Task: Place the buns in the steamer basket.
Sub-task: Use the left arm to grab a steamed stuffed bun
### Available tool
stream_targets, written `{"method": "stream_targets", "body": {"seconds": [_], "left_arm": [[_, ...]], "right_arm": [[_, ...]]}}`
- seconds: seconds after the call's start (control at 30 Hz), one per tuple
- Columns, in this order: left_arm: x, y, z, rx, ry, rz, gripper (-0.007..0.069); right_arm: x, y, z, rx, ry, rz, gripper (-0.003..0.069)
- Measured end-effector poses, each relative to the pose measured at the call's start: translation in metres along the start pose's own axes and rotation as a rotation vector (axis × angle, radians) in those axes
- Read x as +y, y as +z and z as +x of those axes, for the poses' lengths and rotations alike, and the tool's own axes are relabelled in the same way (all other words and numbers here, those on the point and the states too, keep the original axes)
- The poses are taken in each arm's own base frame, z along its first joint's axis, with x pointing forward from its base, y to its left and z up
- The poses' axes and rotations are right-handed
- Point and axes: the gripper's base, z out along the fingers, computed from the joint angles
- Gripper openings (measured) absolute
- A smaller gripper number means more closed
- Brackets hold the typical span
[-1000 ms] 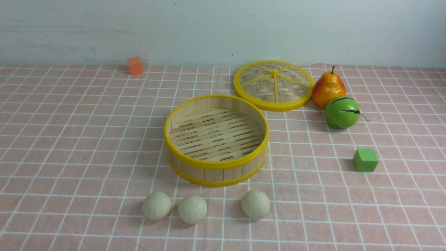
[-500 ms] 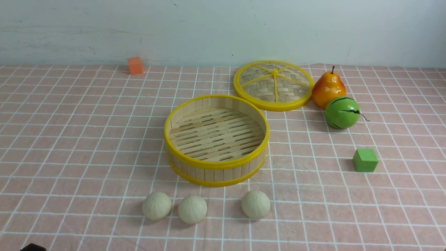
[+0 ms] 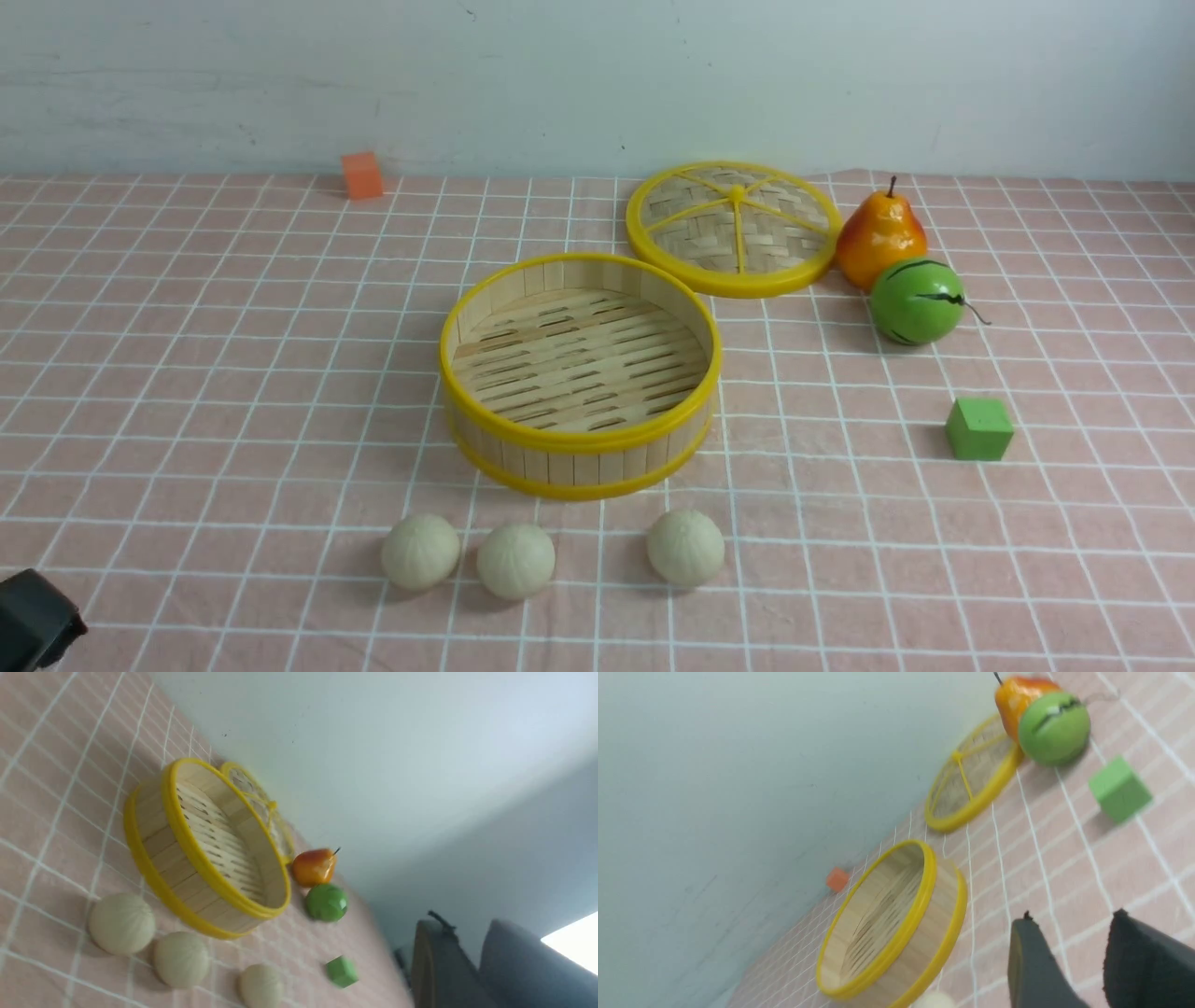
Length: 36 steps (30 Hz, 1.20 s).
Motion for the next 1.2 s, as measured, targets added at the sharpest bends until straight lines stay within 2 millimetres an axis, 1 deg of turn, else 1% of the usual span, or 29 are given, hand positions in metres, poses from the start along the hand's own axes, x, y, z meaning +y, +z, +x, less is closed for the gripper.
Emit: {"method": "stream_targets", "body": {"seconds": [0.03,0.07,0.1,0.13,0.17,0.2,0.23,0.27,0.33,0.37,0.4,0.47,0.57,0.6,0.67,0.73,0.77,0.8,0.83,0.87,0.9,0.97,1.0,1.03,1.07,1.1,1.13,1.17,1.2], "left_arm": [[-0.008,0.003,-0.007,0.064,0.094,-0.049,0.0034],[-0.014,0.006,-0.013,0.113,0.158,-0.093,-0.0003],[-0.021,0.012,-0.024,0.184,0.238,-0.161,-0.0013],[-0.023,0.013,-0.025,0.196,0.237,-0.164,-0.0013],[-0.026,0.017,-0.032,0.236,0.288,-0.214,-0.0013],[-0.031,0.027,-0.045,0.314,0.346,-0.291,-0.0013],[-0.033,0.033,-0.053,0.373,0.385,-0.348,-0.0013],[-0.032,0.040,-0.060,0.459,0.429,-0.419,-0.0013],[-0.029,0.053,-0.070,0.559,0.490,-0.508,-0.0013],[-0.025,0.061,-0.073,0.631,0.534,-0.553,-0.0013],[-0.023,0.067,-0.075,0.667,0.563,-0.571,-0.0013],[-0.019,0.079,-0.074,0.738,0.627,-0.588,-0.0013],[-0.018,0.101,-0.062,0.859,0.712,-0.566,-0.0013],[-0.017,0.111,-0.057,0.898,0.725,-0.570,-0.0013],[-0.019,0.128,-0.047,0.951,0.739,-0.569,-0.0004],[-0.020,0.145,-0.040,0.983,0.724,-0.586,0.0024],[-0.020,0.149,-0.038,0.990,0.721,-0.590,0.0033],[-0.019,0.164,-0.034,1.014,0.703,-0.603,0.0073],[-0.019,0.169,-0.033,1.022,0.699,-0.605,0.0086],[-0.018,0.180,-0.030,1.038,0.687,-0.610,0.0124],[-0.015,0.198,-0.025,1.054,0.668,-0.611,0.0195],[-0.011,0.217,-0.018,1.066,0.653,-0.607,0.0291],[-0.008,0.227,-0.015,1.069,0.648,-0.606,0.0337],[-0.006,0.231,-0.013,1.073,0.647,-0.608,0.0345],[0.001,0.245,-0.007,1.076,0.645,-0.608,0.0407],[0.005,0.254,-0.002,1.078,0.644,-0.608,0.0439],[0.010,0.261,0.003,1.083,0.642,-0.610,0.0463],[0.010,0.262,0.002,1.079,0.643,-0.608,0.0467],[0.018,0.271,0.009,1.091,0.641,-0.615,0.0484]], "right_arm": [[0.009,0.001,-0.011,-0.032,-0.089,0.001,0.0213],[0.016,0.003,-0.020,-0.047,-0.154,0.008,0.0190],[0.026,0.008,-0.030,-0.045,-0.236,0.021,0.0153],[0.028,0.009,-0.032,-0.043,-0.250,0.022,0.0147],[0.038,0.015,-0.041,-0.030,-0.325,0.032,0.0111],[0.052,0.026,-0.054,0.010,-0.425,0.037,0.0058],[0.063,0.036,-0.062,0.053,-0.491,0.033,0.0021],[0.075,0.049,-0.069,0.134,-0.559,0.015,-0.0007],[0.089,0.068,-0.078,0.243,-0.634,-0.013,-0.0019],[0.099,0.084,-0.079,0.387,-0.676,-0.056,-0.0019],[0.103,0.095,-0.081,0.451,-0.689,-0.070,-0.0019],[0.108,0.116,-0.079,0.634,-0.694,-0.117,-0.0018],[0.113,0.148,-0.066,0.893,-0.715,-0.185,-0.0011],[0.115,0.160,-0.057,0.993,-0.735,-0.208,-0.0010],[0.120,0.176,-0.038,1.147,-0.779,-0.222,-0.0009],[0.125,0.185,-0.019,1.259,-0.829,-0.211,-0.0008],[0.124,0.188,-0.016,1.277,-0.849,-0.200,-0.0008],[0.128,0.194,0.003,1.363,-0.913,-0.161,-0.0008],[0.127,0.195,0.003,1.367,-0.917,-0.148,-0.0008],[0.128,0.198,0.012,1.401,-0.958,-0.118,-0.0007],[0.132,0.202,0.025,1.431,-1.021,-0.077,-0.0006],[0.135,0.202,0.029,1.424,-1.069,-0.027,-0.0004],[0.138,0.202,0.029,1.413,-1.082,-0.007,-0.0003],[0.138,0.202,0.029,1.412,-1.084,-0.004,-0.0003],[0.140,0.201,0.025,1.386,-1.090,0.021,-0.0003],[0.142,0.200,0.022,1.371,-1.094,0.029,-0.0003],[0.143,0.198,0.019,1.357,-1.097,0.034,-0.0003],[0.143,0.198,0.019,1.355,-1.097,0.034,-0.0003],[0.146,0.195,0.014,1.337,-1.102,0.034,-0.0002]]}}
